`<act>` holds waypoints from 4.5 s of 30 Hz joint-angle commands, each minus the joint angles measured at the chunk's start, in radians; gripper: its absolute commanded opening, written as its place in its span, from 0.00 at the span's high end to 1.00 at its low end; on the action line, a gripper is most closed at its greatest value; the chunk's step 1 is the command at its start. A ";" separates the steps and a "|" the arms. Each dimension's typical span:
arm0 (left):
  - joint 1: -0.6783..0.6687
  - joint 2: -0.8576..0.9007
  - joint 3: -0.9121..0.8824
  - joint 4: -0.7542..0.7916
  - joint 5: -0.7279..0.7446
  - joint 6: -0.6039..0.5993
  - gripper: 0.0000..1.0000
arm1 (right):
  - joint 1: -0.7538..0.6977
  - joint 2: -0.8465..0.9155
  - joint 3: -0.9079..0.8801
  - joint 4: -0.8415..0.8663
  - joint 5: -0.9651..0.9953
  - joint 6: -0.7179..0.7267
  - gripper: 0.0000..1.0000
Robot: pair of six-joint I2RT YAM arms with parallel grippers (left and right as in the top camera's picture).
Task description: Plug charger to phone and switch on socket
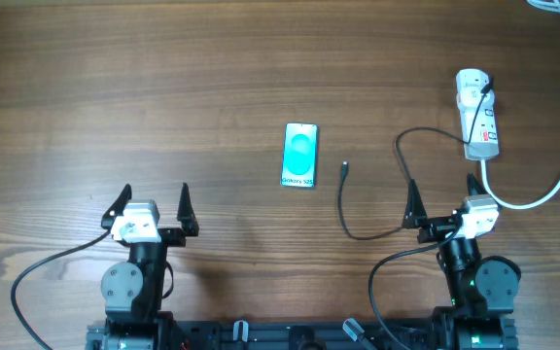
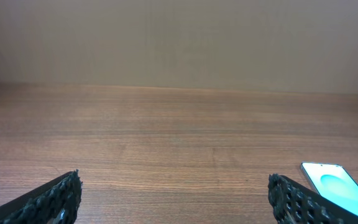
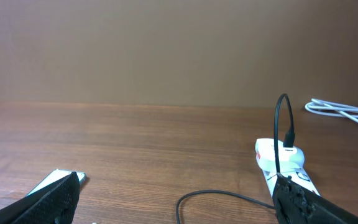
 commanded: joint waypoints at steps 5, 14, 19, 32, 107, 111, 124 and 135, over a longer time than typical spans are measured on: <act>0.008 -0.007 -0.005 0.001 -0.010 -0.002 0.00 | 0.005 -0.006 -0.001 0.004 0.017 -0.010 0.00; 0.007 -0.007 -0.005 0.017 0.243 -0.241 0.00 | 0.005 -0.006 -0.001 0.004 0.017 -0.010 0.00; 0.008 -0.007 -0.005 0.142 0.370 -0.425 0.00 | 0.005 -0.006 -0.001 0.004 0.017 -0.010 0.00; 0.008 0.314 0.779 -0.075 0.262 -0.231 0.00 | 0.005 -0.006 -0.001 0.003 0.017 -0.010 0.00; -0.590 2.404 1.854 -0.998 0.006 -0.477 0.00 | 0.005 -0.006 -0.001 0.004 0.017 -0.010 0.00; -0.587 2.404 1.854 -1.001 0.005 -0.477 0.00 | 0.005 -0.006 -0.001 0.003 0.017 -0.010 0.00; -0.563 2.404 1.854 -0.993 0.016 -0.477 0.00 | 0.005 -0.006 -0.001 0.003 0.017 -0.010 0.00; -0.609 2.404 1.854 -1.020 0.016 -0.477 0.00 | 0.005 -0.006 -0.001 0.003 0.017 -0.010 0.00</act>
